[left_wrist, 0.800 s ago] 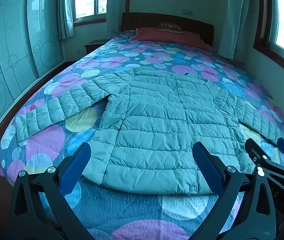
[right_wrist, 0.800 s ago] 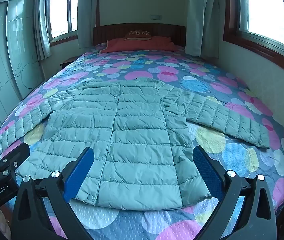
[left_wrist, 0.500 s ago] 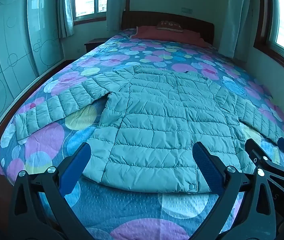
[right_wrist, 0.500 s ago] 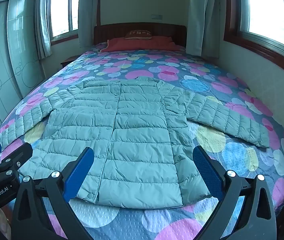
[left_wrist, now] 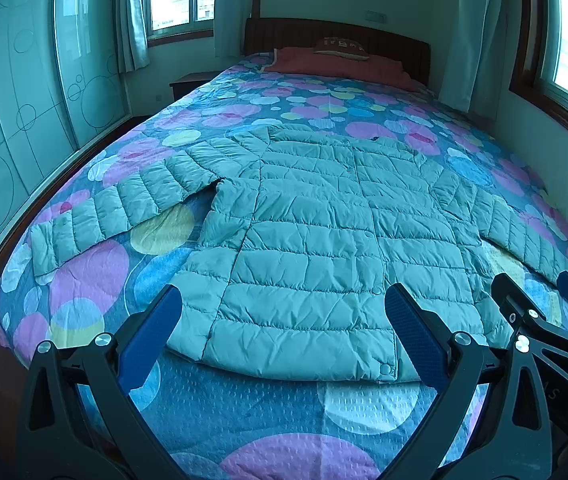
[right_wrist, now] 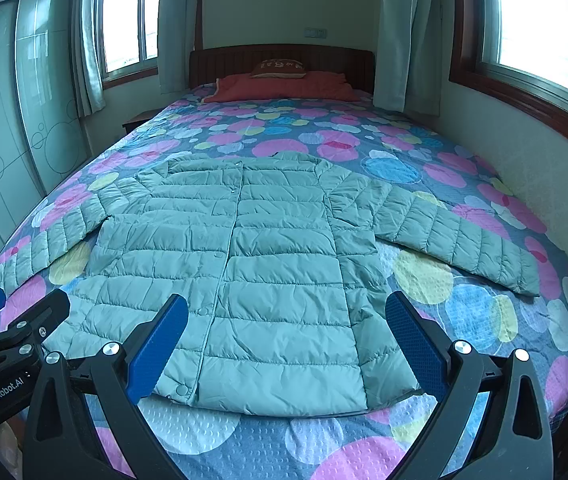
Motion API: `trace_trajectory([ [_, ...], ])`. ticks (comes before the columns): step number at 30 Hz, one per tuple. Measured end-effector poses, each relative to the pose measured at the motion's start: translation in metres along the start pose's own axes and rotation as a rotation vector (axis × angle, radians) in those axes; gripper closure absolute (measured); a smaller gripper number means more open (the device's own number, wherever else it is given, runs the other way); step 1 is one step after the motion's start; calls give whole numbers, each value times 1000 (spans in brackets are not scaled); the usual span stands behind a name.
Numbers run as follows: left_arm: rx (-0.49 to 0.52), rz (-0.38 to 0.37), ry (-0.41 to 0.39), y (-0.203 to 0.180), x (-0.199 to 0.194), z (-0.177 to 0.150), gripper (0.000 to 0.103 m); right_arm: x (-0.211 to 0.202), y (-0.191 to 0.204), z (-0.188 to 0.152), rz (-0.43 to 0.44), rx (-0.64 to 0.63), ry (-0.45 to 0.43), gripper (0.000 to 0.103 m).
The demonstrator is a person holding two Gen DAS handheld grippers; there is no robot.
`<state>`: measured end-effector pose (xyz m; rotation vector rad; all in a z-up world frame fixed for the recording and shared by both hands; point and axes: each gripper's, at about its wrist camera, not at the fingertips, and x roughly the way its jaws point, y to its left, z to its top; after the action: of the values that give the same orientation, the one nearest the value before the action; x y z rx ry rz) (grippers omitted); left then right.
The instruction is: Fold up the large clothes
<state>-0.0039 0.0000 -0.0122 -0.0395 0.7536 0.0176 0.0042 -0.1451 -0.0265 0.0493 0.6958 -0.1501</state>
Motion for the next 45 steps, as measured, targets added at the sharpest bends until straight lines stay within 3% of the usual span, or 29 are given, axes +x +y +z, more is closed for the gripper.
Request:
trace_trajectory([
  [45, -3, 2, 18, 7, 2, -8, 2, 1, 1, -1, 1, -6, 2, 5],
])
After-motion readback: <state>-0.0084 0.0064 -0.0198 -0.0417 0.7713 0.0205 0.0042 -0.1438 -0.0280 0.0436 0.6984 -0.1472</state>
